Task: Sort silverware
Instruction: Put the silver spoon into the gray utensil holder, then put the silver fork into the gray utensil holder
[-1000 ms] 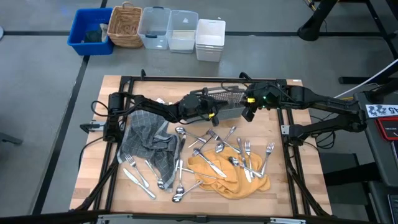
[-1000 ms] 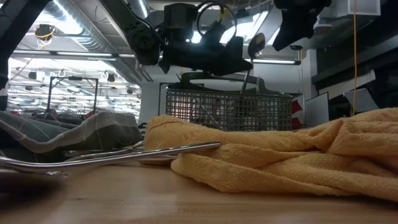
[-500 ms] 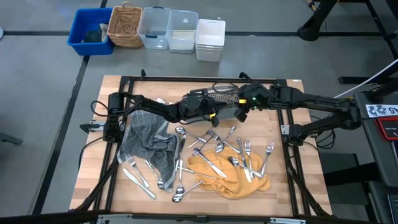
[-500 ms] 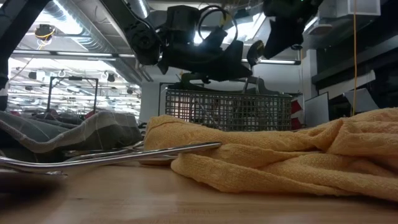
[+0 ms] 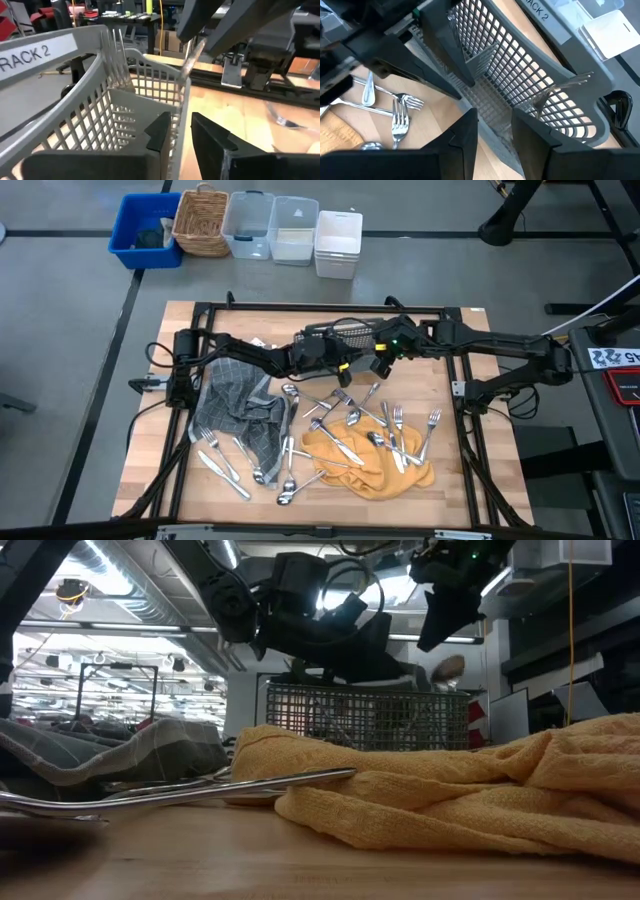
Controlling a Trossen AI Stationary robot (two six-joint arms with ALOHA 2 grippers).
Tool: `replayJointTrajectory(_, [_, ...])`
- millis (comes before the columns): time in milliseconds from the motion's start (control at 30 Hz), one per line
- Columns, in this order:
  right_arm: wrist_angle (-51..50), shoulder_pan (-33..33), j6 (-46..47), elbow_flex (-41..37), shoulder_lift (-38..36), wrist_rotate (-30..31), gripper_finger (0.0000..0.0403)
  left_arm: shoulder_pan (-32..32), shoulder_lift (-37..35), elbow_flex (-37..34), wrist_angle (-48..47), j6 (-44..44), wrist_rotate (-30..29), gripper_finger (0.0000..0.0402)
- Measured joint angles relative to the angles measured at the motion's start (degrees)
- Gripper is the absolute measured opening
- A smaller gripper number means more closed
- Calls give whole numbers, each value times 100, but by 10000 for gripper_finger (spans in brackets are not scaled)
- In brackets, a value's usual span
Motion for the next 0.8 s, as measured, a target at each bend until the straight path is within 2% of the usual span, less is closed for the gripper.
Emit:
replayJointTrajectory(333, [-433,0,30,103,-418,1,121,-133,-442,9,41,43,8,72])
replayJointTrajectory(467, [-946,2,467,288,-585,-17,121,-136,-749,9,62,31,7,72])
replayJointTrajectory(633, [-1548,2,1422,414,-708,-802,121,-168,-1238,9,-348,-53,4,72])
replayJointTrajectory(800, [-2249,14,2153,393,-695,-1767,121,-173,-1843,9,-1479,-408,4,72])
